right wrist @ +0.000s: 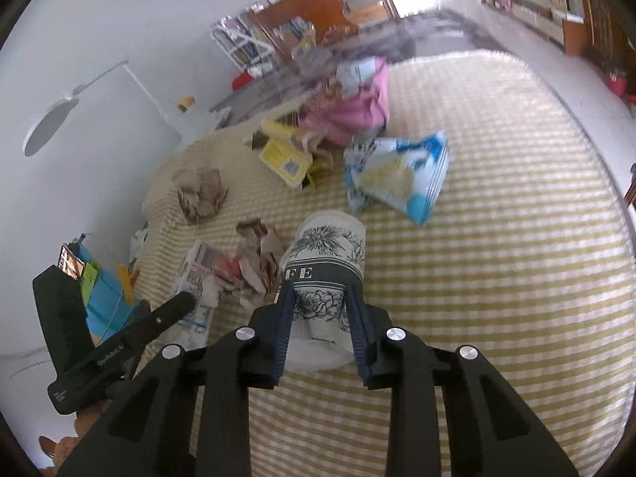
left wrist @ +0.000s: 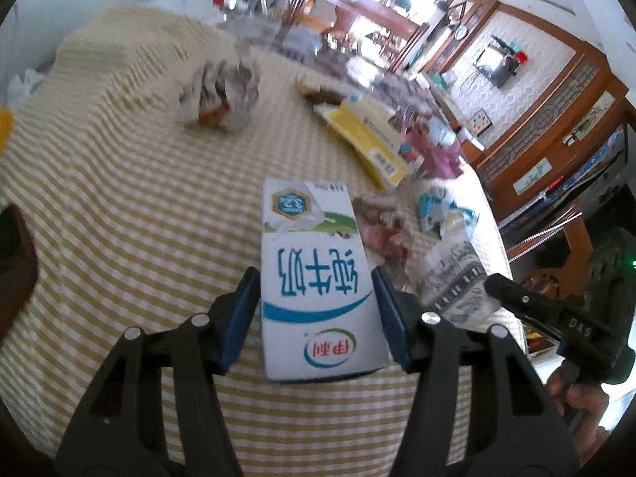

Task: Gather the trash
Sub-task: 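Carry carton and cup to the red bucket and open both tools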

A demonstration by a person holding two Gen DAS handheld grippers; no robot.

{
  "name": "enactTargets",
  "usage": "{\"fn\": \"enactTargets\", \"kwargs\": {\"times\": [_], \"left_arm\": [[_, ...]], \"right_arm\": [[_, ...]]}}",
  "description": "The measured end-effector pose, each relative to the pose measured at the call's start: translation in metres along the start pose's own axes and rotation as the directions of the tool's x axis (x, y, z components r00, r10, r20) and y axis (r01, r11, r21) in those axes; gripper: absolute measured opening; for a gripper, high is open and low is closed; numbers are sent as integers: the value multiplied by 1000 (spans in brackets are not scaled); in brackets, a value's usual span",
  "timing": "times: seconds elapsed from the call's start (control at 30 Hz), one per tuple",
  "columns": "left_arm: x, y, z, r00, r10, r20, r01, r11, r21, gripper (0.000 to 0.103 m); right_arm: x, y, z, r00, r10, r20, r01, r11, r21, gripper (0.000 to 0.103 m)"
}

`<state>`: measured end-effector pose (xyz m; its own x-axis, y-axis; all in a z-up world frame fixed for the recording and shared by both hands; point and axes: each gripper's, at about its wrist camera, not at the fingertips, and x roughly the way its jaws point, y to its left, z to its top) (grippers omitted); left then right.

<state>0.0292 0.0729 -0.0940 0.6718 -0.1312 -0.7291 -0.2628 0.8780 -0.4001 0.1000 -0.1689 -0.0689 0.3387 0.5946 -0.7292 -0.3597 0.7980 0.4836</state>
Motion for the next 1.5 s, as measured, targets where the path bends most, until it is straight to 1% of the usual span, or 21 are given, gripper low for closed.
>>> {"fn": "enactTargets", "kwargs": {"times": [0.13, 0.2, 0.3, 0.4, 0.5, 0.57, 0.67, 0.77, 0.9, 1.0, 1.17, 1.2, 1.3, 1.33, 1.4, 1.5], "left_arm": [[-14, -7, 2, 995, 35, 91, -40, 998, 45, 55], [-21, -10, 1, 991, 48, 129, -57, 996, 65, 55], [-32, -17, -1, 980, 67, 186, -87, 992, 97, 55], [-39, -26, -5, 971, 78, 225, -108, 986, 126, 55], [-44, -35, -12, 962, 88, 258, -133, 978, 162, 55], [-48, -42, -17, 959, 82, 270, -134, 975, 179, 55], [-53, -56, -24, 960, 58, 275, -117, 972, 203, 55], [-51, -72, -27, 969, 20, 247, -77, 971, 225, 55], [-42, -97, -31, 980, -44, 193, -5, 970, 244, 55], [-34, -116, -37, 984, -85, 154, 42, 963, 267, 55], [-22, -149, -48, 985, -141, 98, 104, 945, 310, 55], [-19, -158, -50, 984, -157, 79, 124, 939, 320, 55], [-10, -177, -54, 979, -203, 24, 185, 929, 322, 55], [-6, -185, -55, 975, -223, 5, 209, 923, 322, 55], [4, -204, -57, 966, -257, -38, 254, 907, 334, 55], [18, -230, -59, 950, -297, -94, 311, 885, 347, 55]], "right_arm": [[-17, -5, 2, 999, 7, 53, -6, 1000, -2, 26], [-27, -10, 2, 997, 2, 81, -2, 1000, -2, 26], [-36, -18, 1, 995, -5, 100, 4, 1000, 10, 26], [-48, -32, 0, 993, -9, 121, 5, 999, 36, 26], [-64, -45, -2, 987, -31, 160, 22, 998, 61, 26], [-74, -52, -4, 982, -41, 185, 28, 997, 72, 26], [-88, -60, -8, 974, -60, 218, 43, 996, 82, 26], [-98, -70, -10, 969, -73, 236, 50, 994, 99, 26], [-110, -85, -13, 964, -88, 253, 56, 990, 133, 26], [-124, -98, -15, 953, -111, 281, 65, 984, 167, 26], [-145, -124, -19, 935, -166, 313, 94, 968, 235, 26], [-149, -128, -20, 932, -170, 319, 93, 965, 245, 26], [-165, -141, -23, 913, -215, 347, 115, 951, 286, 26], [-172, -149, -25, 901, -247, 357, 134, 940, 313, 26], [-179, -161, -28, 889, -277, 364, 142, 924, 356, 26], [-190, -184, -36, 876, -307, 371, 124, 888, 443, 26]]}}
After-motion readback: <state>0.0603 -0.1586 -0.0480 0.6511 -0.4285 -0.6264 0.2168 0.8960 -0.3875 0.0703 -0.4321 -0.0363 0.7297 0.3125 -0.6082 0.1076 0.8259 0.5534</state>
